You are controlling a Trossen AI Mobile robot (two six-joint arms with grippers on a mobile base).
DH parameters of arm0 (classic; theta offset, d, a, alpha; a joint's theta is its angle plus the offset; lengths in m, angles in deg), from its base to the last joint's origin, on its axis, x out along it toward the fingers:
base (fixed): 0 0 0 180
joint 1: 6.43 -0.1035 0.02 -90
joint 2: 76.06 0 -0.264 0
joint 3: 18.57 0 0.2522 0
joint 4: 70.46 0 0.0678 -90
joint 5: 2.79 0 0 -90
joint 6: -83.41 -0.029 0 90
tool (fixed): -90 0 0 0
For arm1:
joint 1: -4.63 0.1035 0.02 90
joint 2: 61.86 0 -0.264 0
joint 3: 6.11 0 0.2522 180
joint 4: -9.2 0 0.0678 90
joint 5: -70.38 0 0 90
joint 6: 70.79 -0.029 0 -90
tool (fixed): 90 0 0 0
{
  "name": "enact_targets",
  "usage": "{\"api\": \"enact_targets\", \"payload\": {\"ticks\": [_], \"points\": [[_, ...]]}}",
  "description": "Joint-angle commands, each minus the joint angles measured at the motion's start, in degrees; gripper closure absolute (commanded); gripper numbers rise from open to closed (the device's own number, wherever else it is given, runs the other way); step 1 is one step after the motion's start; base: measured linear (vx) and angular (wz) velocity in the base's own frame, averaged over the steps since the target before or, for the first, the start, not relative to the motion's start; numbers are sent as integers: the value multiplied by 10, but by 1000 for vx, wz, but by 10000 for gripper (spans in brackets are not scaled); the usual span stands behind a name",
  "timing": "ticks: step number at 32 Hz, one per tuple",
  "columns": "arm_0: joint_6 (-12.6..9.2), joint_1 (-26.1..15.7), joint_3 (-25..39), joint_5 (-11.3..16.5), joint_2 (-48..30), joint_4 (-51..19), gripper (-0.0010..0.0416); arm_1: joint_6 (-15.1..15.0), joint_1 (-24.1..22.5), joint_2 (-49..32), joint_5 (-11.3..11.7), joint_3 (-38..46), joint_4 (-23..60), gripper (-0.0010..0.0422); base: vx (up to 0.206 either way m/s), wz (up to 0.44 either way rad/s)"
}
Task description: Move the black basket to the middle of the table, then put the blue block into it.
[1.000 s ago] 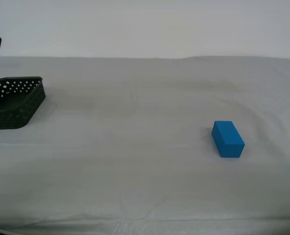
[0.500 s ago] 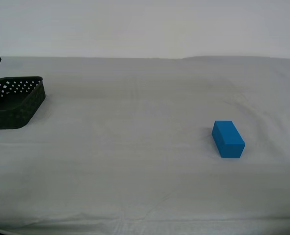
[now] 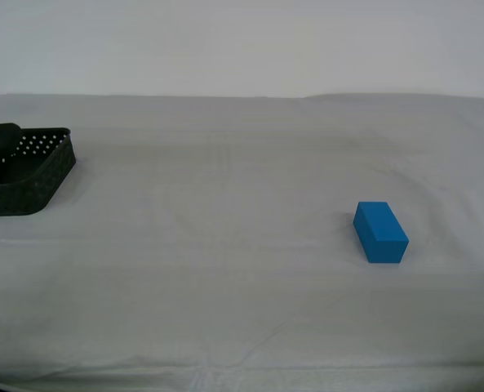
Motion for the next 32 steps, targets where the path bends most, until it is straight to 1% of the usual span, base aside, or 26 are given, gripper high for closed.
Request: {"api": "enact_targets", "payload": {"ticks": [1,3,6,7,8,9,10,13,14,15,18,19,20,23,24,25,26,27,28,29,30,32], "points": [[-2,0,0,0,0,1,406,7,0,-8,3,6,-1,239,0,0],[-2,0,0,0,0,1,405,9,-1,-8,3,8,0,278,0,0],[-2,0,0,0,0,1,406,12,-2,-8,3,8,0,399,0,0],[-2,0,0,0,0,1,405,13,-2,-8,3,8,0,421,0,0],[-2,0,0,0,0,1,405,18,-2,-8,3,8,-2,407,0,0],[-2,0,0,0,0,1,406,18,-2,-8,3,8,-1,415,0,0],[-2,0,0,0,0,1,406,22,-2,-7,3,8,0,413,0,0],[-2,0,0,0,0,1,405,23,-5,5,-16,8,7,414,0,0],[-2,0,0,0,0,1,406,32,-9,18,-31,8,8,414,0,0],[-2,0,0,0,0,1,405,45,-16,38,-42,8,10,414,0,0],[-3,0,0,0,0,1,406,62,-44,84,-42,8,19,414,0,0],[-4,0,0,0,0,1,405,85,-71,115,-42,8,30,414,0,0],[-4,0,0,0,0,1,405,99,-94,136,-42,8,41,414,0,0],[-4,0,0,0,0,1,406,127,-141,167,-42,8,61,414,0,0],[-5,0,0,0,0,1,405,148,-178,183,-42,8,67,413,0,0],[-6,-1,0,0,0,0,406,162,-208,193,-42,8,70,413,0,0],[-6,-1,0,0,0,1,406,167,-223,196,-42,8,71,413,0,0],[-6,-1,0,0,0,1,405,190,-257,199,-43,8,69,413,0,0],[-6,-1,0,0,0,1,405,203,-272,199,-43,8,69,413,0,0],[-6,-2,0,0,0,0,406,234,-307,193,-43,8,66,413,0,0],[-6,-2,0,0,0,0,406,247,-330,184,-42,8,63,413,0,0],[-6,-2,0,0,0,1,405,259,-362,172,-43,8,52,413,0,0]]}}
